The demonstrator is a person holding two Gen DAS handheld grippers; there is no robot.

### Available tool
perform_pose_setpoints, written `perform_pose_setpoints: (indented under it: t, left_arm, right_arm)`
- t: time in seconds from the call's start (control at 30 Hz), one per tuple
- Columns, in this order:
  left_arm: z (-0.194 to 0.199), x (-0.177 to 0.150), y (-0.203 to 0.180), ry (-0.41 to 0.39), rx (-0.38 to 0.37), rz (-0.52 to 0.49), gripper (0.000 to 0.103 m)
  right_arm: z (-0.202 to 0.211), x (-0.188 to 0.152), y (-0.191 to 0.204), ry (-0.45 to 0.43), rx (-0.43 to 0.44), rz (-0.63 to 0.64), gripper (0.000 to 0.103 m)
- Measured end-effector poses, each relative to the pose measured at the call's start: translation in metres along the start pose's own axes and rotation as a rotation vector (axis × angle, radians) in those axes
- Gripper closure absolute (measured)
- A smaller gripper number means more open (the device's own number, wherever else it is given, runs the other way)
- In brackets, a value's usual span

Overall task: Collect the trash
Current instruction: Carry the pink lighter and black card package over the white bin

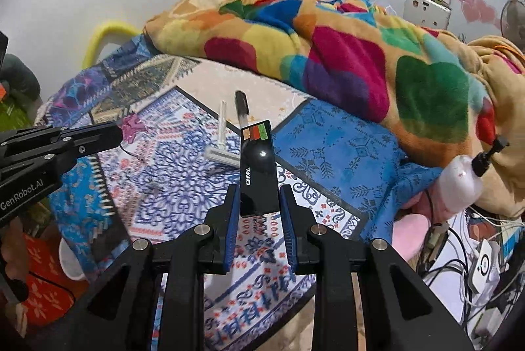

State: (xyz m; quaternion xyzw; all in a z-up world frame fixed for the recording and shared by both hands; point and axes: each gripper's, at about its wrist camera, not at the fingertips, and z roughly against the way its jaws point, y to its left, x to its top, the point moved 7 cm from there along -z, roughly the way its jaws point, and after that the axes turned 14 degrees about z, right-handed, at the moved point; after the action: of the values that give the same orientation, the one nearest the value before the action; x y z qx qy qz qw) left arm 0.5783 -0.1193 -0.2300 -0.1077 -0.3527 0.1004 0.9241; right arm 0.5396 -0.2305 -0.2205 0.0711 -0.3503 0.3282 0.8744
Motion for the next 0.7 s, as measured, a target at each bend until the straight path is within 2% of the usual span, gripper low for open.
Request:
perform_pose_setpoints:
  t: [0.37,0.7]
  left_arm:
    - [0.080,0.002,0.013,-0.085,0.015,0.019,0.102]
    - [0.155,-0.006,0.037,-0.162,0.019,0.045,0.102]
  right_arm:
    - [0.064,0.024,0.026,-0.098,-0.023,0.020,0.081]
    - [0.112,0.050,0.077,-0.179,0.008,0.062,0.081]
